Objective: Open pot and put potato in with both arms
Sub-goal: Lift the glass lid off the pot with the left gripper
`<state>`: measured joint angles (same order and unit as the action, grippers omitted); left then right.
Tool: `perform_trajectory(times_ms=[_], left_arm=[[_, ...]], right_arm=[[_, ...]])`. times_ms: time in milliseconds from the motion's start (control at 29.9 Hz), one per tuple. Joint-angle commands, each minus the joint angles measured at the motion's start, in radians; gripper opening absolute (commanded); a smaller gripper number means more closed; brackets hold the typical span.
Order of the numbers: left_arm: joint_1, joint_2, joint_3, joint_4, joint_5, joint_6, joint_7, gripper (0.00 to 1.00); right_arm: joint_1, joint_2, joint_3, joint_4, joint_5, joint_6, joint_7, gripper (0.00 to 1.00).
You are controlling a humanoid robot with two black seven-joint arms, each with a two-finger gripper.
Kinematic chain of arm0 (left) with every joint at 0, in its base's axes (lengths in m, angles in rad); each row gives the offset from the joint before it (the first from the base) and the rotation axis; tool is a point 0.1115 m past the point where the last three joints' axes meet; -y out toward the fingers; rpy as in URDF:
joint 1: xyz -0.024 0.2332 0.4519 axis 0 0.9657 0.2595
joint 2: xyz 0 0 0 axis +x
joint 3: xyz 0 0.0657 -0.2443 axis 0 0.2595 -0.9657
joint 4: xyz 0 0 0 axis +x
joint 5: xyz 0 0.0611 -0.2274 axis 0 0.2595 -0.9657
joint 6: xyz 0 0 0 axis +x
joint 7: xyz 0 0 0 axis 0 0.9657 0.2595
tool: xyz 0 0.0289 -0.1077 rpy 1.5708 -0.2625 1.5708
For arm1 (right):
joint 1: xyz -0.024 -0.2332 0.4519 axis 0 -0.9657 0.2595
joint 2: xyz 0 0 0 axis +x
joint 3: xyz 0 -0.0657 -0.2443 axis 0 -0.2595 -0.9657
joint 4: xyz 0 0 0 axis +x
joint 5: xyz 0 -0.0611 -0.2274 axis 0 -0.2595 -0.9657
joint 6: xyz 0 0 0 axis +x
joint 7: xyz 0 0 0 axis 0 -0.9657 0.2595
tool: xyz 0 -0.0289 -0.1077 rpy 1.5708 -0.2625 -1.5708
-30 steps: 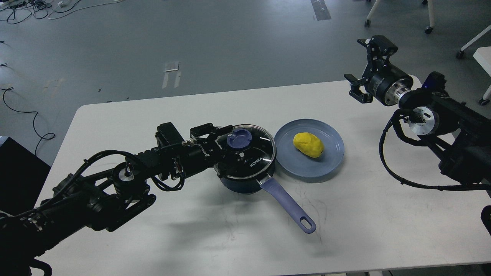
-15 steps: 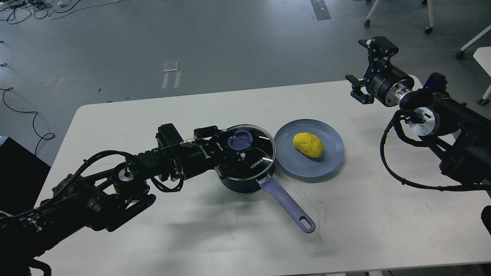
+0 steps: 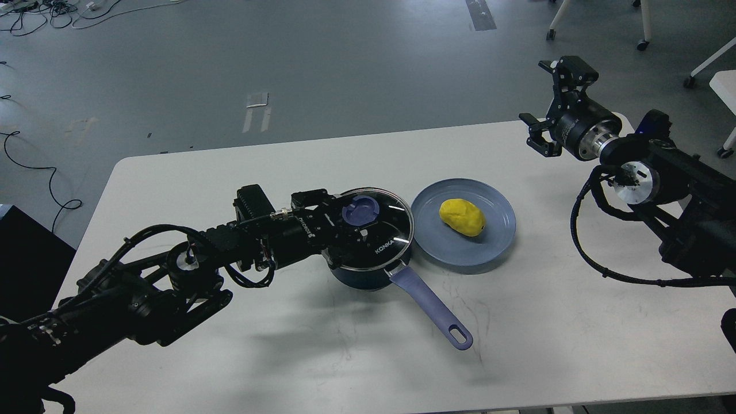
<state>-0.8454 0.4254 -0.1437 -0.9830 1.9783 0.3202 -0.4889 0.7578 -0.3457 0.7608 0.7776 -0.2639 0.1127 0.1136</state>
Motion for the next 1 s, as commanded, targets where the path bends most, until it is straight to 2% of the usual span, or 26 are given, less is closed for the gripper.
perform_trajectory(times_ms=[0, 268, 535, 669, 970], left_arm=[[-0.038, 0.024, -0.004, -0.003, -0.038, 0.0, 0.0, 0.4], [-0.073, 0.162, 0.003, -0.023, -0.052, 0.008, 0.0, 0.39], [0.02, 0.351, 0.006, -0.022, -0.098, 0.057, 0.0, 0.4], [0.075, 0.369, 0.006, -0.017, -0.122, 0.073, 0.0, 0.4], [0.212, 0.331, 0.004, 0.009, -0.164, 0.128, 0.0, 0.41]], right_arm=[[0.0, 0.002, 0.0, 0.0, 0.0, -0.001, 0.0, 1.0], [0.002, 0.001, 0.0, 0.0, 0.0, -0.001, 0.0, 1.0], [0.0, 0.001, -0.003, 0.0, 0.0, 0.001, 0.0, 1.0], [-0.003, 0.002, -0.006, 0.0, 0.0, 0.001, 0.0, 1.0], [-0.005, 0.002, -0.006, 0.002, -0.002, 0.001, 0.0, 1.0]])
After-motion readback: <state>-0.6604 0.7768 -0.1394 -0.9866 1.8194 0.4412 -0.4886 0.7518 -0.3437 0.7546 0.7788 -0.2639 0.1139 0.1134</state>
